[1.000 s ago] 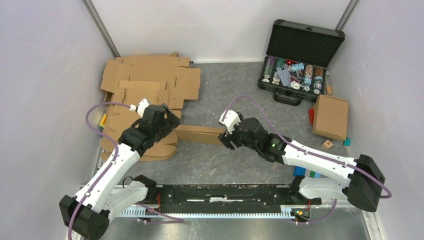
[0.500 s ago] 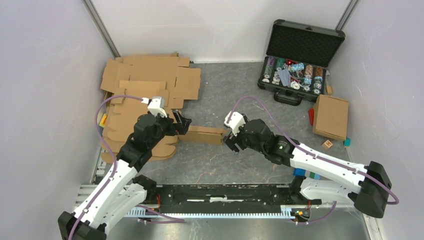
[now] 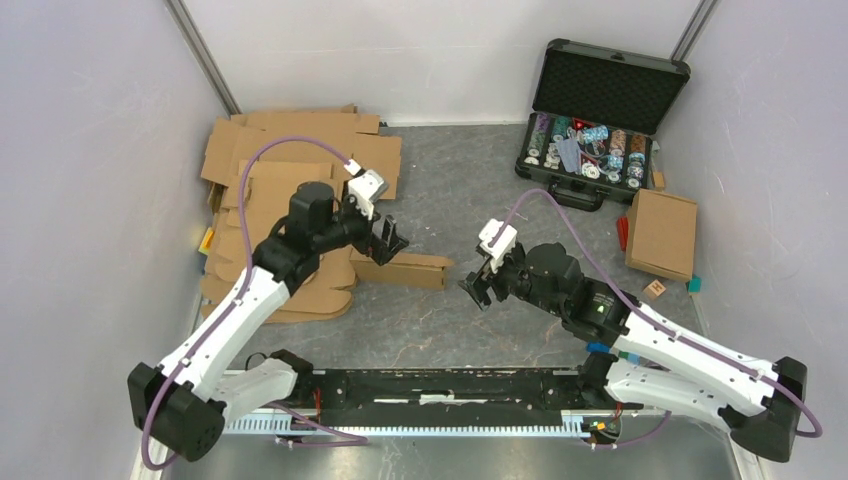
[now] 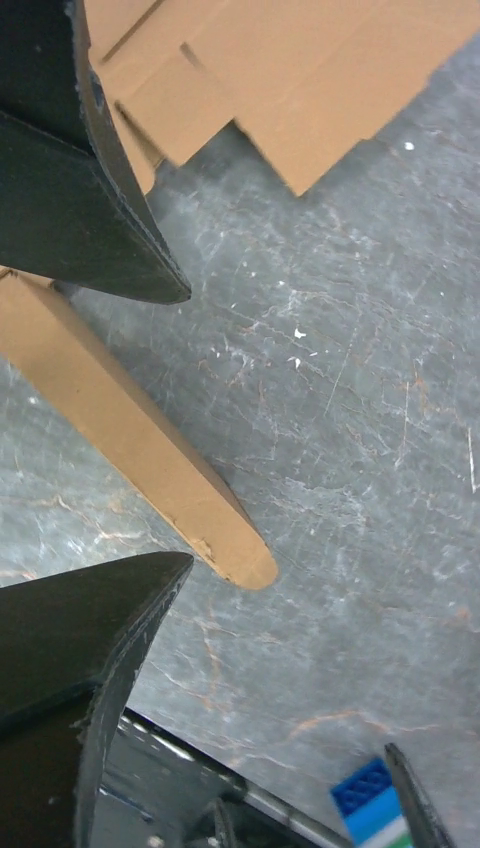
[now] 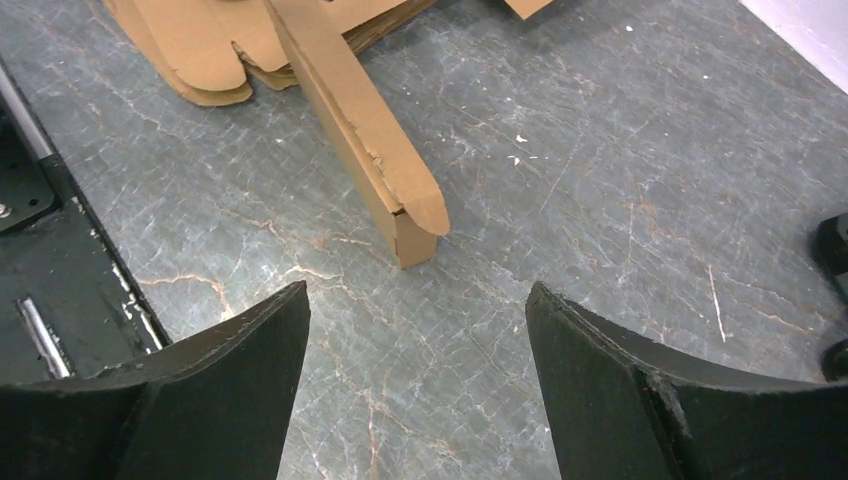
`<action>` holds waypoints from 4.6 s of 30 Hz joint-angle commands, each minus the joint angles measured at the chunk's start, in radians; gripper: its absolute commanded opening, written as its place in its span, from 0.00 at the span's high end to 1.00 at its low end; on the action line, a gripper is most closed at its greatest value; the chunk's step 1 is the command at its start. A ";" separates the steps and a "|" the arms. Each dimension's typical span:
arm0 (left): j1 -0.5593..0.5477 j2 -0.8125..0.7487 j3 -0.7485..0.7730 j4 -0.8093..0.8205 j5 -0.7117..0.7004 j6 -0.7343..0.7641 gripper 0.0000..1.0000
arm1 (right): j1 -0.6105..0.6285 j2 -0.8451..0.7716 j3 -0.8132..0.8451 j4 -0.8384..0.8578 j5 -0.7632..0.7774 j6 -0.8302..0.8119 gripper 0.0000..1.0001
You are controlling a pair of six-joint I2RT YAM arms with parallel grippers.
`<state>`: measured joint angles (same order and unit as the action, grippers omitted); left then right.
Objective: Fold the paper box
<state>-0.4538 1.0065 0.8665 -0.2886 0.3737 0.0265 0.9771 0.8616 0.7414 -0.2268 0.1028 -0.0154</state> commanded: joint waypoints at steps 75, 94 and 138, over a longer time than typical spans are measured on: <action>-0.243 0.409 0.304 -0.263 -0.041 0.433 0.00 | -0.002 -0.300 -0.220 0.029 0.153 0.120 0.17; -0.105 0.035 -0.309 0.363 -0.048 0.253 0.00 | -0.003 -0.173 -0.118 0.034 0.149 0.125 0.16; -0.269 -0.100 -0.424 0.429 -0.031 -0.106 0.67 | -0.063 -0.101 -0.254 0.147 0.259 -0.173 0.29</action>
<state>-0.6937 0.9756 0.4526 0.1551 0.3950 0.0303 0.9195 0.8070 0.5056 -0.1650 0.4019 -0.2539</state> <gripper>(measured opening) 0.438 0.712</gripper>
